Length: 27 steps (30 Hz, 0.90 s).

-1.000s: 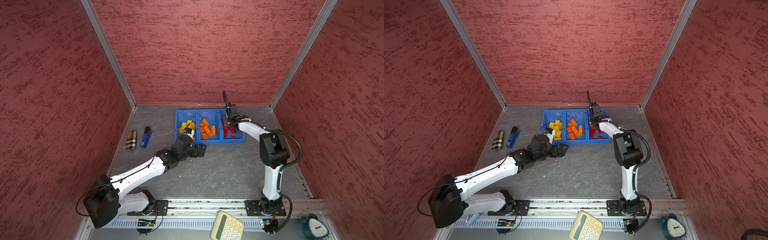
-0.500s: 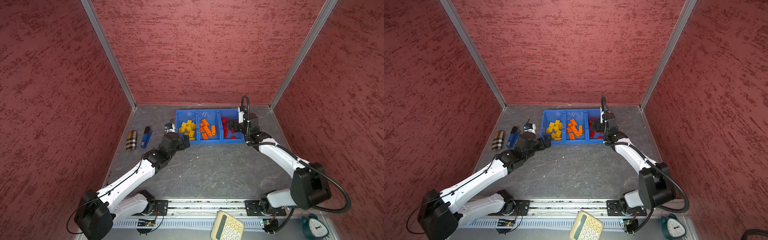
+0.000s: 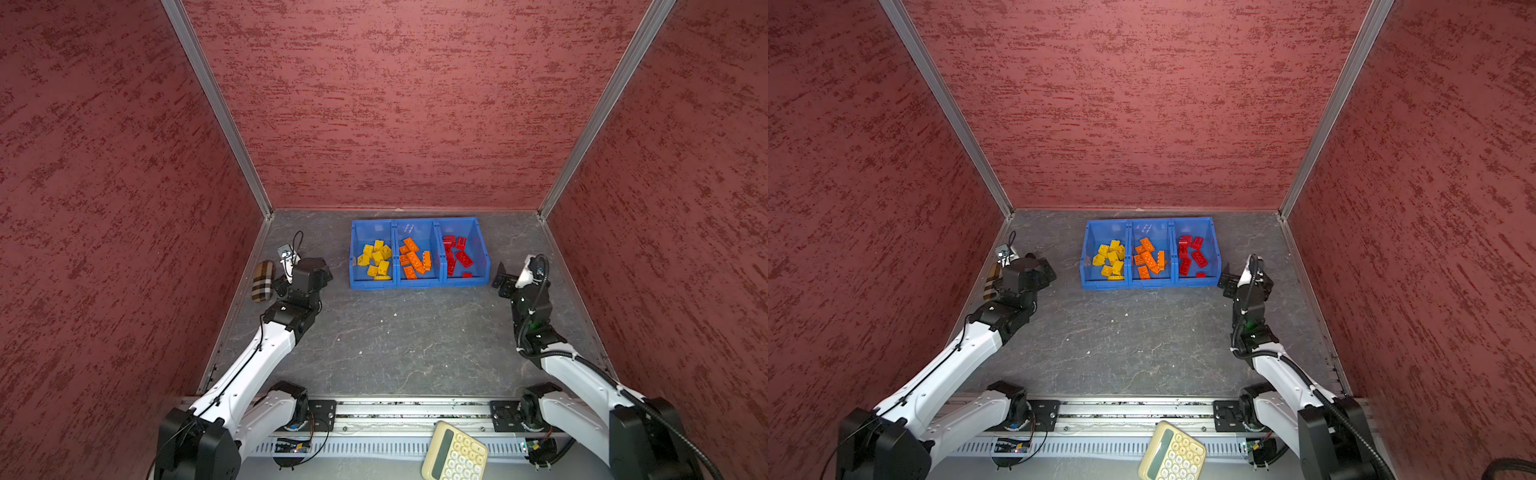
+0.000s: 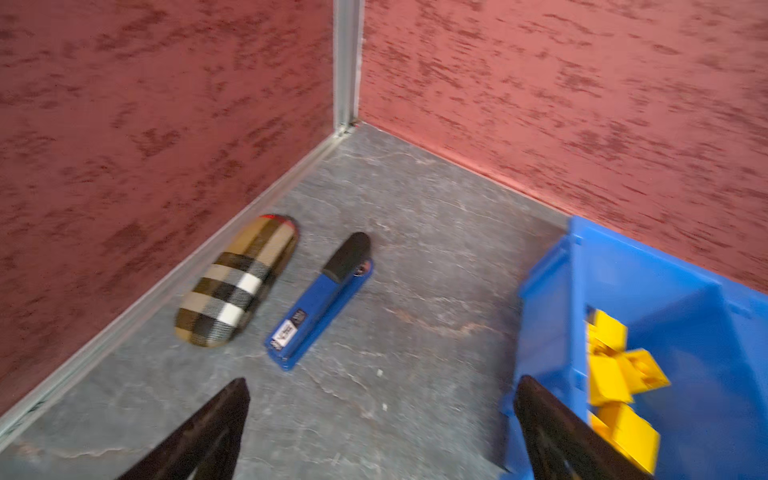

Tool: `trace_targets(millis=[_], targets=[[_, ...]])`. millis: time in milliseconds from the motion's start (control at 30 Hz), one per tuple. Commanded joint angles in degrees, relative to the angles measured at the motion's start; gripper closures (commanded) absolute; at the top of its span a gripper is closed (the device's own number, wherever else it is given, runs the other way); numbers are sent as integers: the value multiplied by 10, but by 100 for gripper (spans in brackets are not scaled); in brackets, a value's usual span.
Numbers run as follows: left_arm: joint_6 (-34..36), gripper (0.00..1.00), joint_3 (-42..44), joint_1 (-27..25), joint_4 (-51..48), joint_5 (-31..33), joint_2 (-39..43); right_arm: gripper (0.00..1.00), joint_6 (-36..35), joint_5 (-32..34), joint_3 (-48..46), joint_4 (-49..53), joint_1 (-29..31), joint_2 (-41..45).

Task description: Sort the legos into containers by color

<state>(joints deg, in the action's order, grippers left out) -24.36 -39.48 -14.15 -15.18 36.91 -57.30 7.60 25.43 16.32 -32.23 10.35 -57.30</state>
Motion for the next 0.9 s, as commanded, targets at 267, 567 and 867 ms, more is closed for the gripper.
trace_targets(millis=[267,567,867], targets=[[150,0,133,55,281,16,-65,1,-18,-18,-29,-206,-95,-145],[239,0,178,101,612,-168,-229,1,-34,-72,8,-269,-109,-239],[232,1,187,154,669,-338,-299,1,-46,-119,-18,-341,-112,-278]])
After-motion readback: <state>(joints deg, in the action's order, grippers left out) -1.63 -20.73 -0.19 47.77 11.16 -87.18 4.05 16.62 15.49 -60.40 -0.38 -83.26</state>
